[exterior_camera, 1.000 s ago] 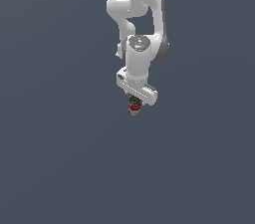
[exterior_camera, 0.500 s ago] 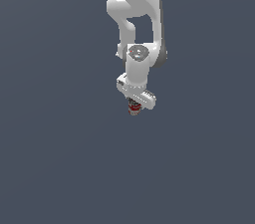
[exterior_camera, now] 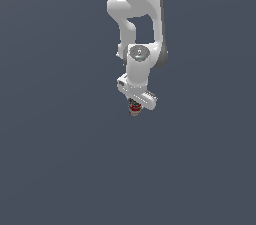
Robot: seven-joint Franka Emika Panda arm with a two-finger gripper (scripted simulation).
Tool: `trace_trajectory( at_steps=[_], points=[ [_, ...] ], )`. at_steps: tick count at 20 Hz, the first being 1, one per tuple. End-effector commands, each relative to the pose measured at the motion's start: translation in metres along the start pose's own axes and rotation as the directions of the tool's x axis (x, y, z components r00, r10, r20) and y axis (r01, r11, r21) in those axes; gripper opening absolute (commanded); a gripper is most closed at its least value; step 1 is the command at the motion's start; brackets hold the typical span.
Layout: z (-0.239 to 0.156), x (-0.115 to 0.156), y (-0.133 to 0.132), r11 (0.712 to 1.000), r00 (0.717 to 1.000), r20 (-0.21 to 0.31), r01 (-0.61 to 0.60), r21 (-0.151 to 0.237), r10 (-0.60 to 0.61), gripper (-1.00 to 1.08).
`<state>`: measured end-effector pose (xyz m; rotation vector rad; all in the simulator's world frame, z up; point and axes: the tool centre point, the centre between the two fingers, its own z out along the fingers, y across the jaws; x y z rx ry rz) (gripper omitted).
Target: Pick up the object and move it to a goal position.
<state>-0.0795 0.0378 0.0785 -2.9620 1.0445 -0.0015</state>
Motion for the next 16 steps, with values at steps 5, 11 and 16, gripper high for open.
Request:
trace_trajectory(
  at_steps=[5,11,16],
  points=[
    [-0.003,0.003,-0.003,1.0,1.0,-0.014,0.002,0.003,-0.002,-1.0],
    [-0.017,0.017,-0.02,1.0,0.996,-0.084,0.013,0.019,-0.011,-1.0],
    [-0.038,0.034,-0.043,0.999,0.984,-0.178,0.03,0.039,-0.023,-1.0]
  ],
)
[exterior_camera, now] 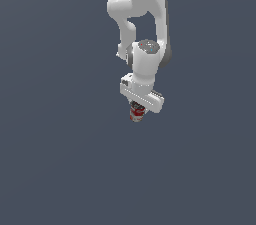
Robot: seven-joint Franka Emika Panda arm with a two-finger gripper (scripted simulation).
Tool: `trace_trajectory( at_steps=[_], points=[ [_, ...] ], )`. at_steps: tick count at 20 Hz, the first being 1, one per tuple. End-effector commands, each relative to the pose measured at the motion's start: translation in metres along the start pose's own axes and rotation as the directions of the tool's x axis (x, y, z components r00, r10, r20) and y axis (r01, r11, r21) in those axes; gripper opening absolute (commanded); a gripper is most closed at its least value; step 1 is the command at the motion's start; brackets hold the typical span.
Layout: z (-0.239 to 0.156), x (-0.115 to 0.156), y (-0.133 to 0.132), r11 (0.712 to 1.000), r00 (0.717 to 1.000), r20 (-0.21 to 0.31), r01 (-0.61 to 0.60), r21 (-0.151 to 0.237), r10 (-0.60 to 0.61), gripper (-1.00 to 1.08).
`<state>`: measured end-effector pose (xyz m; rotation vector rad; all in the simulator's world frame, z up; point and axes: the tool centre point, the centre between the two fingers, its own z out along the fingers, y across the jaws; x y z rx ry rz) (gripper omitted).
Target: Pick up the object and move it to a goal position.
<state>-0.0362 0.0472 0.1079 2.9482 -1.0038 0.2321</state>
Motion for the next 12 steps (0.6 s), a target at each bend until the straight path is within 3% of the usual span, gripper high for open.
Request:
trace_trajectory(
  at_steps=[1,12],
  points=[
    [-0.012,0.012,-0.014,1.0,0.998,-0.055,0.008,0.015,-0.008,-1.0],
    [-0.075,0.054,-0.076,0.996,0.948,-0.315,0.058,0.064,-0.035,-1.0]
  ],
)
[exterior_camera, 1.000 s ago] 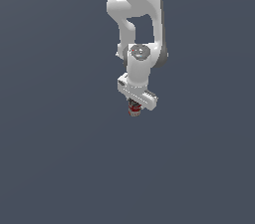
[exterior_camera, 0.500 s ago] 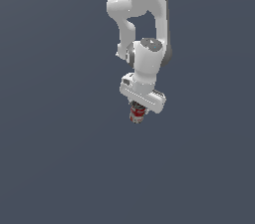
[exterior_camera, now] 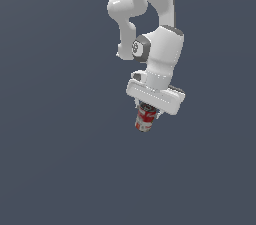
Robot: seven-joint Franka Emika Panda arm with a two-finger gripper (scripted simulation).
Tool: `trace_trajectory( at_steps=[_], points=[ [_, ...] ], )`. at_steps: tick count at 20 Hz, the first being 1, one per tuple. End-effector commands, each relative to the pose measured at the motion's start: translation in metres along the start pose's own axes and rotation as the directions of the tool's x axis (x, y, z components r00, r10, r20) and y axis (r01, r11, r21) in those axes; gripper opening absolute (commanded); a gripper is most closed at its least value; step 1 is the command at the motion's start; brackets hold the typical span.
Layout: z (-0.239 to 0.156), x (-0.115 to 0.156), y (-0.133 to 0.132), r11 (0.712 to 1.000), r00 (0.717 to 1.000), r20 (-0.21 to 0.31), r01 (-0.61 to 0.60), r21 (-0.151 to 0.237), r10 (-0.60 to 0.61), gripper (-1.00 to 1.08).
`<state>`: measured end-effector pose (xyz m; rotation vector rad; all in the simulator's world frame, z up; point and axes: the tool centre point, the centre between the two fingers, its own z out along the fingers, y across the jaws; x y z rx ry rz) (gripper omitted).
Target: Pick up the object and move it to a goal position.
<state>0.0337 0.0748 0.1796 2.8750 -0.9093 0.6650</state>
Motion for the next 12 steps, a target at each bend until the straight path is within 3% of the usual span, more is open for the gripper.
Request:
trace_trajectory(
  at_steps=[1,12],
  points=[
    [-0.013,0.013,-0.015,1.0,0.998,-0.061,0.008,0.016,-0.007,-1.0],
    [-0.069,0.053,-0.07,0.997,0.954,-0.297,0.052,0.057,-0.032,-1.0]
  ],
)
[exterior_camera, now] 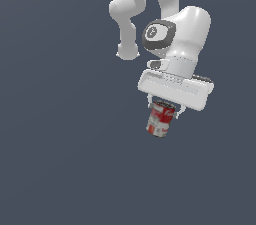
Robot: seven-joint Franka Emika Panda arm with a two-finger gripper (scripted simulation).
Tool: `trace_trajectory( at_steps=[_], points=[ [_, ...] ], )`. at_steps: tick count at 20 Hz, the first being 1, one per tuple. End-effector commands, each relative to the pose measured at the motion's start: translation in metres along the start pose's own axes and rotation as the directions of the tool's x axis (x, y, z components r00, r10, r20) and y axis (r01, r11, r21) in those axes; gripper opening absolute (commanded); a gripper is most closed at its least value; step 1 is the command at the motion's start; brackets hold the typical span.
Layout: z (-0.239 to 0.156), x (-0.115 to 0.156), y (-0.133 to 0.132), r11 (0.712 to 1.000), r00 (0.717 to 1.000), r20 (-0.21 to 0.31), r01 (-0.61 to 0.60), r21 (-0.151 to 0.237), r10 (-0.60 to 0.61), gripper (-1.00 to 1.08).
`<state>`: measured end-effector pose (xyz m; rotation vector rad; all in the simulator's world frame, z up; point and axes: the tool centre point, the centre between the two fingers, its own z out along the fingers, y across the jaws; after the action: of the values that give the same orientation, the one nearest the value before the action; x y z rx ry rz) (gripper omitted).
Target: Pick up the object and move it to a goal position.
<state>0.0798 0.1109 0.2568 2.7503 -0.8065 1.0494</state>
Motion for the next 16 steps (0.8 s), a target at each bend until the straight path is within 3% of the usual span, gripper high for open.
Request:
trace_trajectory(
  at_steps=[1,9,16],
  points=[
    [-0.012,0.013,-0.013,1.0,0.998,-0.057,0.006,0.014,-0.006,-1.0],
    [-0.05,0.043,-0.052,0.998,0.974,-0.225,0.036,0.042,-0.025,-1.0],
    [-0.076,0.058,-0.077,0.997,0.943,-0.33,0.057,0.056,-0.035,-1.0]
  ],
)
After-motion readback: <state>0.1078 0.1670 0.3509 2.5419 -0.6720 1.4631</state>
